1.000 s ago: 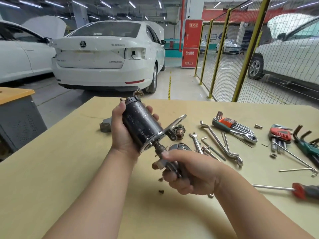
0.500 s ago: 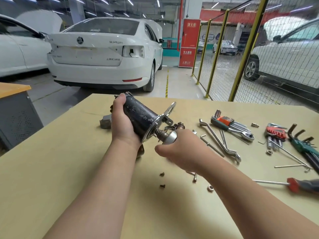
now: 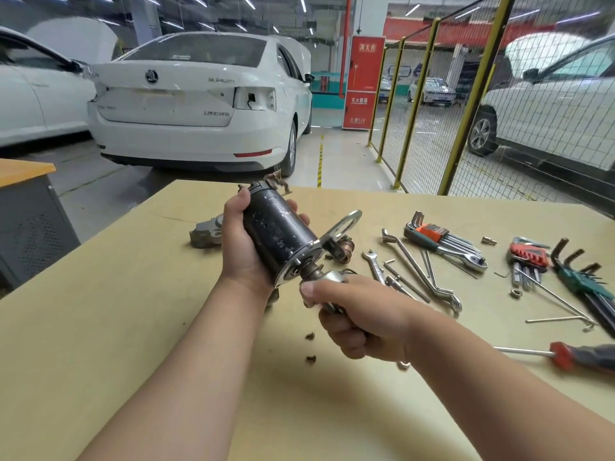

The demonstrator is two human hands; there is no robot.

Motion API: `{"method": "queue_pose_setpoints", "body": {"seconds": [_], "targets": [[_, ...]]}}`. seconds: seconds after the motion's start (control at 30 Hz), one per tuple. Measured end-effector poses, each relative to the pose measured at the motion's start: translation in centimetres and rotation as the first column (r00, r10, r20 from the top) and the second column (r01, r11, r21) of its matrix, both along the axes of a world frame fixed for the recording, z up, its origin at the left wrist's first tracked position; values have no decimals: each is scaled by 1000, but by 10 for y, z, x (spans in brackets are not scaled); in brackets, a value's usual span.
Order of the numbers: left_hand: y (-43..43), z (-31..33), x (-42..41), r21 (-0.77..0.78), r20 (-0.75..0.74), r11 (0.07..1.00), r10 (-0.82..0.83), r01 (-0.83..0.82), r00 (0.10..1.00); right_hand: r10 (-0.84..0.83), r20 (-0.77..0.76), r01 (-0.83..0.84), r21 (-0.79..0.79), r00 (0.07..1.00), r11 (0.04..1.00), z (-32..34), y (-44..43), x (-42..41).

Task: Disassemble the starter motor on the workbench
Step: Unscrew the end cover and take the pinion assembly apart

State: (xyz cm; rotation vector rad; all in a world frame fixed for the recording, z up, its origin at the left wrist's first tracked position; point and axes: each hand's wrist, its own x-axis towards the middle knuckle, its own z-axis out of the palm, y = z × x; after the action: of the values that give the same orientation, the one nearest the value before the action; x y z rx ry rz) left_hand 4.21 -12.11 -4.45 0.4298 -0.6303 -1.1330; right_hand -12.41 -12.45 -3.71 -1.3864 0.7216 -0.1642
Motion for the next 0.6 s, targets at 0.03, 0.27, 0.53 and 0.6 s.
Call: {"method": "queue_pose_setpoints", "body": {"seconds": [0.03,0.27,0.53,0.6], "targets": [[0,1,-1,-36,0,999,-3,3,1000,15,31,-16,44,999,999,3,-1,0],[1,2,1,-103,100,995,22,-12,995,118,-21,-114,148,993,982,14,-8,7],[-12,12,11,284,76,936,195,-208,978,-154,-92,134,-194,984,972,5,0,13],[-12,10,4,273,82,946,159,-175,984,-80,-209,-2,-366,975,931,11,-4,1]]}}
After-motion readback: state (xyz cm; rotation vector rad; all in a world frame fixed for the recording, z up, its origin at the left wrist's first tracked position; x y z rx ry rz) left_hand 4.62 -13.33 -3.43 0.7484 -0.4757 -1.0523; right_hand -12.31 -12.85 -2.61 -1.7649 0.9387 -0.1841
